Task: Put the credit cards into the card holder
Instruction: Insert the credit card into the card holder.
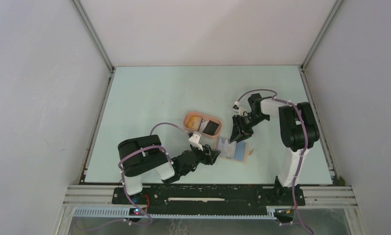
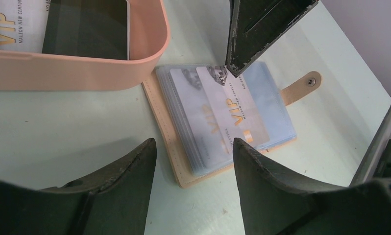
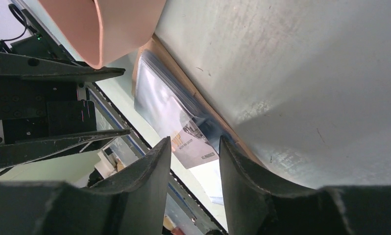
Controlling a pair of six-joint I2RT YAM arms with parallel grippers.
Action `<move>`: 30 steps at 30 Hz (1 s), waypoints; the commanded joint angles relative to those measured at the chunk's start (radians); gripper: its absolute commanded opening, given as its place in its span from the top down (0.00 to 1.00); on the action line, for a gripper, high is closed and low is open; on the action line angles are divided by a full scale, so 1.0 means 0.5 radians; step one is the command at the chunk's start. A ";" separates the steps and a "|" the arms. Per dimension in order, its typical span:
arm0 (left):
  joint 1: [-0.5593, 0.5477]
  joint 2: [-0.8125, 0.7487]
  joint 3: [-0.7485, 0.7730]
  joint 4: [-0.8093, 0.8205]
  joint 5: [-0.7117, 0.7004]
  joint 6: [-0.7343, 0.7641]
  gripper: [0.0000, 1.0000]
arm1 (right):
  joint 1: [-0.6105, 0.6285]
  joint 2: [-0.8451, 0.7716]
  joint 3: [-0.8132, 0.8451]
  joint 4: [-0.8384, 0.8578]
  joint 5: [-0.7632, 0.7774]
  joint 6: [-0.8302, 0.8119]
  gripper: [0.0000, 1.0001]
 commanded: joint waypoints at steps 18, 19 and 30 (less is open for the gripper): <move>-0.012 0.008 0.021 0.145 -0.012 0.039 0.38 | 0.101 -0.583 0.024 0.004 0.286 -0.506 0.62; -0.012 0.008 0.021 0.147 -0.012 0.039 0.38 | 0.126 -0.621 0.009 0.005 0.292 -0.541 0.64; -0.011 0.003 0.006 0.155 -0.012 0.036 0.40 | 0.493 -0.819 -0.244 0.115 0.791 -0.919 0.81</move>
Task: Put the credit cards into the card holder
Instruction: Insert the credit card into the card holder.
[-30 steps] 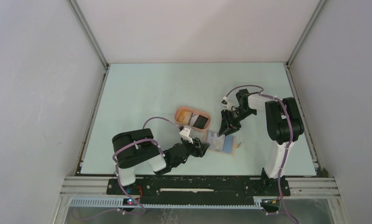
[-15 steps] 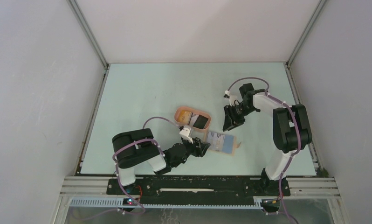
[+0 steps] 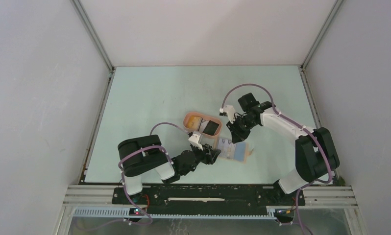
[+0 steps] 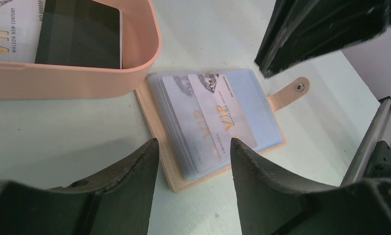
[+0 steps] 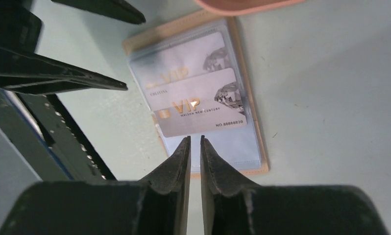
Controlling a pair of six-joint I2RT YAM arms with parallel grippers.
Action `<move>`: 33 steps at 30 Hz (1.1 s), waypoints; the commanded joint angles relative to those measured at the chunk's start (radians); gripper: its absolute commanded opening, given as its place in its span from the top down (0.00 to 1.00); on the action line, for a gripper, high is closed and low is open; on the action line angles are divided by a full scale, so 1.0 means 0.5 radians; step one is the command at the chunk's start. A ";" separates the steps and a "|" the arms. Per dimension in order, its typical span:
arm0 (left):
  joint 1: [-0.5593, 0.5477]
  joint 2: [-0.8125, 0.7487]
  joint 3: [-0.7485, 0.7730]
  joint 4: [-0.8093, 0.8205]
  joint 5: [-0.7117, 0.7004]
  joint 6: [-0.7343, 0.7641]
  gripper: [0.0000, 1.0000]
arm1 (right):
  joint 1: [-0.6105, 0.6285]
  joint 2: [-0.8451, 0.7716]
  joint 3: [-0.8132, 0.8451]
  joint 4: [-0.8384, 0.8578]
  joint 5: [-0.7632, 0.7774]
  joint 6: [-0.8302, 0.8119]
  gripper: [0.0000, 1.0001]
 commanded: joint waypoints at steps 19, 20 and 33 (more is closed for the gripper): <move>-0.009 0.032 0.019 0.102 0.002 0.041 0.46 | 0.227 0.326 -0.042 0.055 0.497 -0.102 0.81; -0.009 0.039 0.022 0.103 0.007 0.042 0.47 | 0.230 0.335 -0.037 0.055 0.494 -0.095 0.81; -0.006 0.048 0.111 -0.076 0.046 0.052 0.53 | 0.234 0.363 0.018 0.097 0.314 0.037 0.81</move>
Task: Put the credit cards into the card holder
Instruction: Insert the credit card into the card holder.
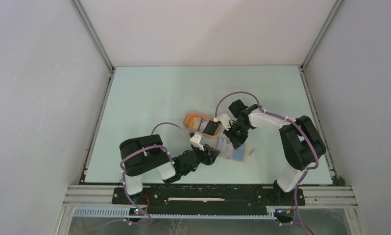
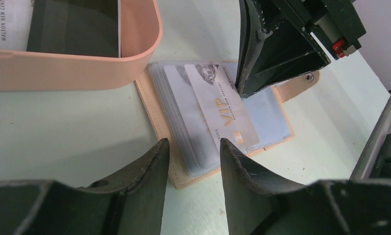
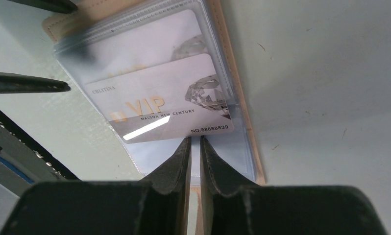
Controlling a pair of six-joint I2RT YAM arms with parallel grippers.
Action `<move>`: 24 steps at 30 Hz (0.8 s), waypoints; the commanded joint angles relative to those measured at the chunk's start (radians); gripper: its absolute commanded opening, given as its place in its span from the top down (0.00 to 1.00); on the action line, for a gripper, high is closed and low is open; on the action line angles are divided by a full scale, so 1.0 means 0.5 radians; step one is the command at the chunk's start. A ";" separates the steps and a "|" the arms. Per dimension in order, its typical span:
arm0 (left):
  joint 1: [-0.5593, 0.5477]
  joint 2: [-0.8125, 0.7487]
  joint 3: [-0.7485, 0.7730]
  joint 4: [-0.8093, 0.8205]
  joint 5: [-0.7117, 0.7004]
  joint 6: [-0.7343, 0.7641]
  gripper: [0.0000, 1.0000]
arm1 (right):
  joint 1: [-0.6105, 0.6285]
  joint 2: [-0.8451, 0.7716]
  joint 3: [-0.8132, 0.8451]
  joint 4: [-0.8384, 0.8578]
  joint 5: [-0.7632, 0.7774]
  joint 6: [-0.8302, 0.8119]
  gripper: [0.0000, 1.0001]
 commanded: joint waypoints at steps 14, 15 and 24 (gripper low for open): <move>0.003 0.021 0.133 -0.084 0.070 0.057 0.52 | 0.026 0.078 0.081 0.155 -0.252 0.200 0.80; 0.004 0.021 0.134 -0.085 0.073 0.056 0.52 | 0.026 0.080 0.083 0.163 -0.262 0.211 0.80; 0.007 0.028 0.139 -0.084 0.095 0.054 0.52 | 0.015 0.059 0.107 0.188 -0.344 0.276 0.78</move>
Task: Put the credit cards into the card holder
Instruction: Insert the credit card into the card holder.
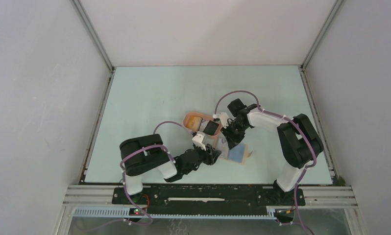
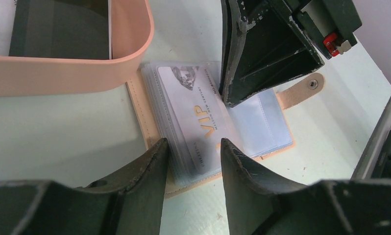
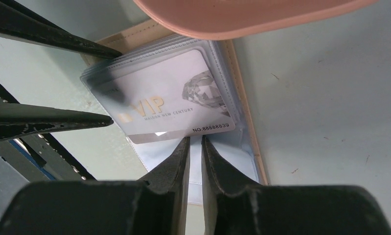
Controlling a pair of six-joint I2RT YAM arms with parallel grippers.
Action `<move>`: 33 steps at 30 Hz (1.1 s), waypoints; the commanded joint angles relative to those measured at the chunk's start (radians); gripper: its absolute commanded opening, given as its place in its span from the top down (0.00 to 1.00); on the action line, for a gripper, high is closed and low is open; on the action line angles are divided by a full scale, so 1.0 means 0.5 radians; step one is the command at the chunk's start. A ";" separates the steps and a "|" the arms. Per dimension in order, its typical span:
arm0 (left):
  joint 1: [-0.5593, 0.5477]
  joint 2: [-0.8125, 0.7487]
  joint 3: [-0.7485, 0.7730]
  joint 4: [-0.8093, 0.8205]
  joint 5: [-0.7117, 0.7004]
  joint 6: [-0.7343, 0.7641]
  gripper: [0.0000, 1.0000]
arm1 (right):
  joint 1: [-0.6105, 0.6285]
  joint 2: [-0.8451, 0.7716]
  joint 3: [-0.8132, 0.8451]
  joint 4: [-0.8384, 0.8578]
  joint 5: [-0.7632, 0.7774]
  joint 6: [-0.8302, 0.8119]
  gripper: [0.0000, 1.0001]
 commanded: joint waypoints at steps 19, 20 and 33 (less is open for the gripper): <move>0.009 0.028 0.062 0.046 0.058 0.029 0.50 | -0.199 0.035 0.081 0.126 -0.431 0.181 0.71; 0.011 0.029 0.061 0.052 0.062 0.029 0.50 | -0.213 0.010 0.091 0.090 -0.444 0.145 0.71; 0.024 0.039 0.055 0.069 0.075 0.013 0.50 | -0.190 -0.024 0.108 -0.037 -0.234 -0.028 0.88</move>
